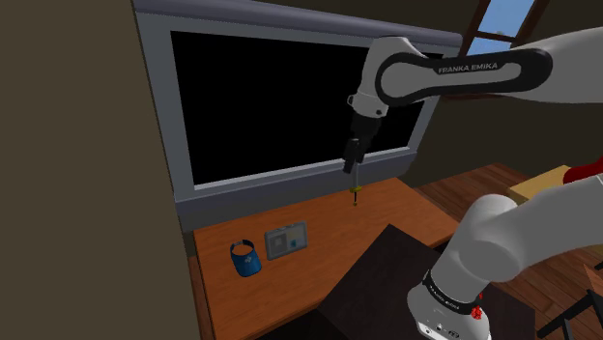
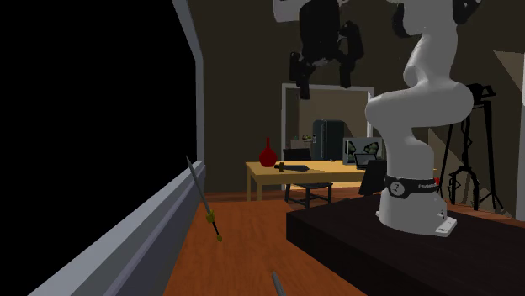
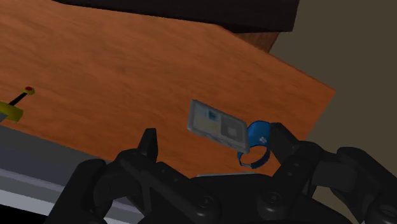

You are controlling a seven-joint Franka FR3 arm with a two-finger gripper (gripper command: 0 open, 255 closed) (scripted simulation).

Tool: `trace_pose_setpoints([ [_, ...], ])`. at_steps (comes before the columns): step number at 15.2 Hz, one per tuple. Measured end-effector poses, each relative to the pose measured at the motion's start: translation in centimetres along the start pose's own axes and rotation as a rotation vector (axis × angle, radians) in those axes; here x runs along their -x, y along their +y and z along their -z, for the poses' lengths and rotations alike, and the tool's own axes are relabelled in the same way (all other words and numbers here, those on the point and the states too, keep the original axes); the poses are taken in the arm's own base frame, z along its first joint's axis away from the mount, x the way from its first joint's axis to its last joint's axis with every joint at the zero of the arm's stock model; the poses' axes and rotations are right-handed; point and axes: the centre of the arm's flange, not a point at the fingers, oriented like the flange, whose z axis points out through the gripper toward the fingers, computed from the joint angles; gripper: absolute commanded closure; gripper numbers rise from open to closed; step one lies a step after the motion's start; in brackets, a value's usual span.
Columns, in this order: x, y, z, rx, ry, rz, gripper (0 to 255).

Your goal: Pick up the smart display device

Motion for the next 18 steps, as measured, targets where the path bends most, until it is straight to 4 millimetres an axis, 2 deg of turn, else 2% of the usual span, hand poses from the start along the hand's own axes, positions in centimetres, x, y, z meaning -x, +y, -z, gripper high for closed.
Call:
trace_pose_setpoints([
  [6,-5.2,0.4,-6.5,-0.003,-0.038,0.249,0],
  [12,-10.1,-0.5,-12.7,-0.004,-0.076,0.501,0],
  [13,-10.8,-0.4,-14.3,-0.005,-0.083,0.542,0],
  [16,-13.2,-1.4,-18.0,-0.006,-0.102,0.667,0],
  [18,-13.8,-2.7,-20.3,-0.007,-0.115,0.751,0],
])
